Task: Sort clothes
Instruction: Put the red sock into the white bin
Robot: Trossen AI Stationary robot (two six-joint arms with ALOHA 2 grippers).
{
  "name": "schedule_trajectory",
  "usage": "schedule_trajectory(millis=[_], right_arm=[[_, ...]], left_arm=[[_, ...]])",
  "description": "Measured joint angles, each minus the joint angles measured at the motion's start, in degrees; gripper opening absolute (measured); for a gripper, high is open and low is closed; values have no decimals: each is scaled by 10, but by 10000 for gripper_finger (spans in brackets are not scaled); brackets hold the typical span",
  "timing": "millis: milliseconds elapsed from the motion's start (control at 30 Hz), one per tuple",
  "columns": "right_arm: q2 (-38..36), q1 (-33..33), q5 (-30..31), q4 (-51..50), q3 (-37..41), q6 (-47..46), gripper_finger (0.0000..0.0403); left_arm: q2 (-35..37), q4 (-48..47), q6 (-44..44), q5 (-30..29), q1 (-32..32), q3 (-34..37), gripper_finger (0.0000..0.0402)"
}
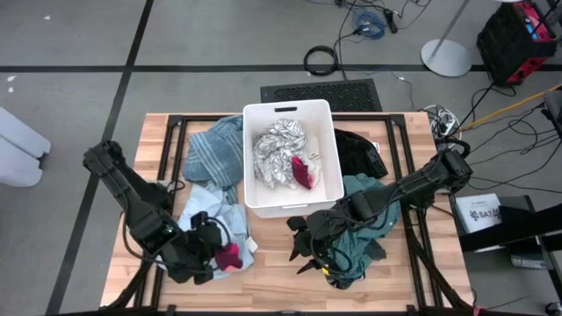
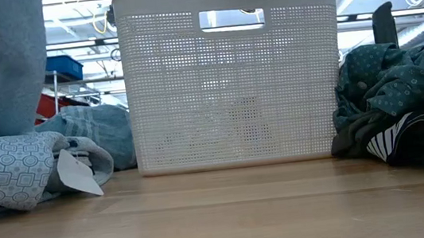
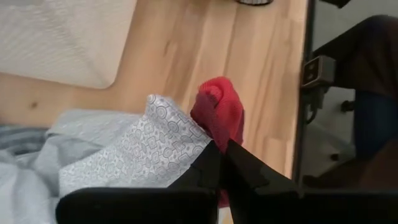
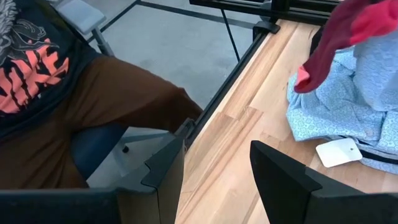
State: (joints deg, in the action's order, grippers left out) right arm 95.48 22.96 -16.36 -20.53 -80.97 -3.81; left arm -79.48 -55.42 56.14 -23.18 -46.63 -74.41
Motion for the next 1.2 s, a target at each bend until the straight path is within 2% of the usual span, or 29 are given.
schedule_trajectory(millis=[700, 1000, 1200], right_arm=[[0, 0, 0, 1, 0, 0, 171], [0, 0, 0, 1, 0, 0, 171], [0, 0, 0, 1, 0, 1, 171]], left_arm=[[-30, 30, -106, -13, 0, 0, 22], [-32, 42, -106, -21, 1, 0, 96], [-66, 53, -98, -14, 2, 0, 97]])
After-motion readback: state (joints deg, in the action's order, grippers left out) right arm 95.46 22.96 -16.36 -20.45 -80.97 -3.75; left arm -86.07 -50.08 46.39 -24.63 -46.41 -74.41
